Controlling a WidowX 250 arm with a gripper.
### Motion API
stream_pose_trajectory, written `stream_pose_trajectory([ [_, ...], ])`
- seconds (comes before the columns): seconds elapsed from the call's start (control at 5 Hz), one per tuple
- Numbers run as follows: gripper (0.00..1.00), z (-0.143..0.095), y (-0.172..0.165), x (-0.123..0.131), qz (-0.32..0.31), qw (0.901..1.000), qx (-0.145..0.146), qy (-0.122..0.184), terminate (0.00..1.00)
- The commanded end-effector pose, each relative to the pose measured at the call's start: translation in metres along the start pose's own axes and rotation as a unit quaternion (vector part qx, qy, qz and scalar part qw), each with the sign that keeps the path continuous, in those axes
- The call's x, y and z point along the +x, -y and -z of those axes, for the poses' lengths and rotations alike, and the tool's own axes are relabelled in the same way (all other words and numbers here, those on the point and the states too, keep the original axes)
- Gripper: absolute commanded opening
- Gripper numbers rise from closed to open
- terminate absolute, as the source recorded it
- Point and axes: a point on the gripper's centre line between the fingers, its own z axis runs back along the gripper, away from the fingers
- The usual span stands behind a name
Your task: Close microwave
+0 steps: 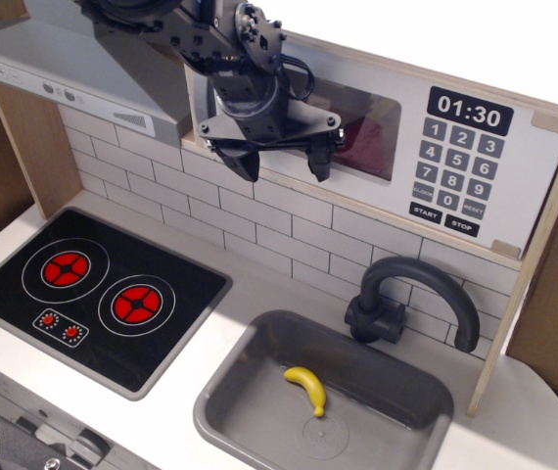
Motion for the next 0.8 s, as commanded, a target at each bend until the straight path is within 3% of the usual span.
stream_pose_trajectory([
  [0.0,1.0,-0.03,-0.018,-0.023,0.014,0.9986,0.033,-0.039,0.0],
  [0.2,1.0,-0.036,-0.024,-0.035,0.004,0.9919,0.091,-0.088,0.0],
  [0.6,1.0,-0.036,-0.024,-0.035,0.004,0.9919,0.091,-0.088,0.0],
])
